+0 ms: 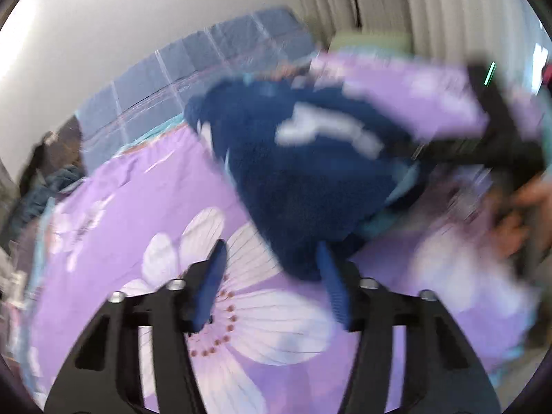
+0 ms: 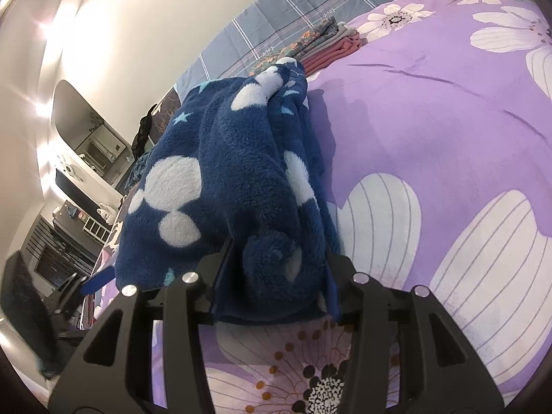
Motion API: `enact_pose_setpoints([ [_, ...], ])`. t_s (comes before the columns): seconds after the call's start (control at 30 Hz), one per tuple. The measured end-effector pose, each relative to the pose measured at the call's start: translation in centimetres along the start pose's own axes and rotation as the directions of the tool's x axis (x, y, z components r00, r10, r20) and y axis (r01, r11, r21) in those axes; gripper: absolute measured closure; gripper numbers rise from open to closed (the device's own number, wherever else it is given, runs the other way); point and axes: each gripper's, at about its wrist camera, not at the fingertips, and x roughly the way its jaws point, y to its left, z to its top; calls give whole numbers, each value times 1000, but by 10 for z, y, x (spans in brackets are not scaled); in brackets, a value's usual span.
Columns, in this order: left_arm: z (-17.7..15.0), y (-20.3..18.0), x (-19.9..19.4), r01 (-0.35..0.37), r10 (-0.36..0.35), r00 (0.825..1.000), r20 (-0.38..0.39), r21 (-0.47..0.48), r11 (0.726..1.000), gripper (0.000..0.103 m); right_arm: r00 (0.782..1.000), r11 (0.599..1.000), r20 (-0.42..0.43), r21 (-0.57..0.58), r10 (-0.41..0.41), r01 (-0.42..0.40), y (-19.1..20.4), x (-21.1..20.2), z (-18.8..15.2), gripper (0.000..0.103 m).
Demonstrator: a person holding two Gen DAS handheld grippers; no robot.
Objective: Fold small clothes
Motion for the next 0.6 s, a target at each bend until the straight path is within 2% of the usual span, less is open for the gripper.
enact_pose_setpoints([
  [0.1,27,5,-16,60,-58,993,100,-19,998,57,1000,1000,0,-7,-7,7,0,0,0,59],
  [0.17,45,-3,-5,30,-34,990,138,31,999,58,1000,1000,0,-12,-13,13,1,0,0,58],
  [0.23,56,-12,32,17,-26,994,102,80,997,58,1000,1000,1,-17,-19,19,2,-1,-1,58],
  [0.3,51,-22,75,10,-13,1000,18,146,989,54,1000,999,1,-19,-27,27,4,-2,-1,58],
  [0.33,46,-25,92,-15,10,1000,29,190,982,51,999,999,-3,-18,-42,42,5,-3,-1,58],
  [0.37,38,-26,101,-27,12,997,74,216,976,50,997,997,-8,-21,-77,77,7,-8,-1,57],
  [0.43,41,-19,101,11,-20,998,56,149,989,50,975,974,16,-33,-222,223,11,-28,0,40],
  [0.47,44,-15,98,26,-30,999,30,117,993,50,977,976,39,-41,-212,213,13,-39,2,51],
  [0.5,45,-14,97,30,-32,999,22,111,993,50,983,983,59,-43,-174,177,16,-54,7,58],
  [0.53,44,-16,98,29,-32,999,25,122,992,50,983,985,88,-43,-160,164,21,-64,12,73],
  [0.57,42,-15,100,31,-35,999,30,122,992,50,981,986,124,-60,-150,158,28,-73,17,83],
  [0.6,43,-15,100,38,-42,999,31,113,993,50,979,985,155,-94,-132,147,38,-78,22,84],
])
